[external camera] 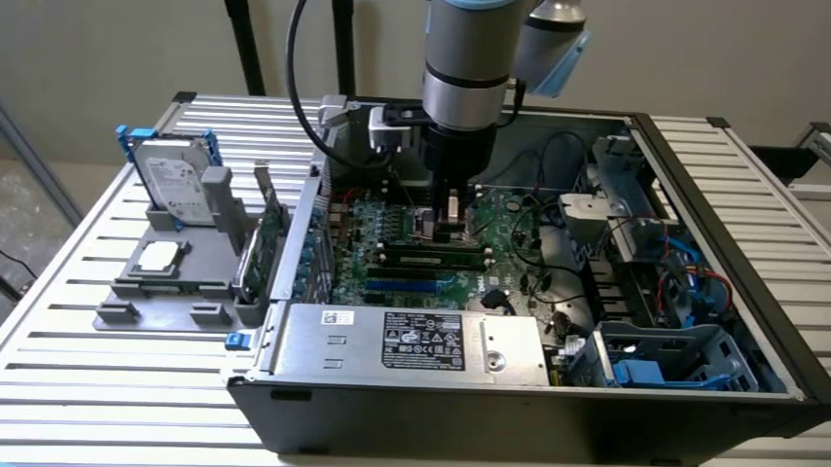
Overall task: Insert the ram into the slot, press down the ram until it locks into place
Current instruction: 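Press down the ram until it locks into place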
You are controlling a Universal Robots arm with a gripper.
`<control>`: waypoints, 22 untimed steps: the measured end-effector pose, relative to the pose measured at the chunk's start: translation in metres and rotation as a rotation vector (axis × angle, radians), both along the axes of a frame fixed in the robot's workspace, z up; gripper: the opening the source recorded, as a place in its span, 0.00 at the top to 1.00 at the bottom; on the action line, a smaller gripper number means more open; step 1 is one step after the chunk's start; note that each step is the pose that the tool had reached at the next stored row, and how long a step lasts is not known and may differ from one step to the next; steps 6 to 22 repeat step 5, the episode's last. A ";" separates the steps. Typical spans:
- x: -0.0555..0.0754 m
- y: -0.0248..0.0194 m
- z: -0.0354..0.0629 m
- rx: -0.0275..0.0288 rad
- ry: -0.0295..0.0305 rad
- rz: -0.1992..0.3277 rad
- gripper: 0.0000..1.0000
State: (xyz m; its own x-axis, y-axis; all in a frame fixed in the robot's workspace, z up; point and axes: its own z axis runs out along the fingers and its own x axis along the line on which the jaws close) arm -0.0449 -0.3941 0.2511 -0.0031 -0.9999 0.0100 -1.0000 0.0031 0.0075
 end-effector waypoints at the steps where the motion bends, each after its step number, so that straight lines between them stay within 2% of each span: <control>1: 0.000 0.0000 0.0001 0.0000 0.0001 0.000 0.89; 22: 0.000 0.0000 0.0001 -0.0001 0.0001 0.000 0.89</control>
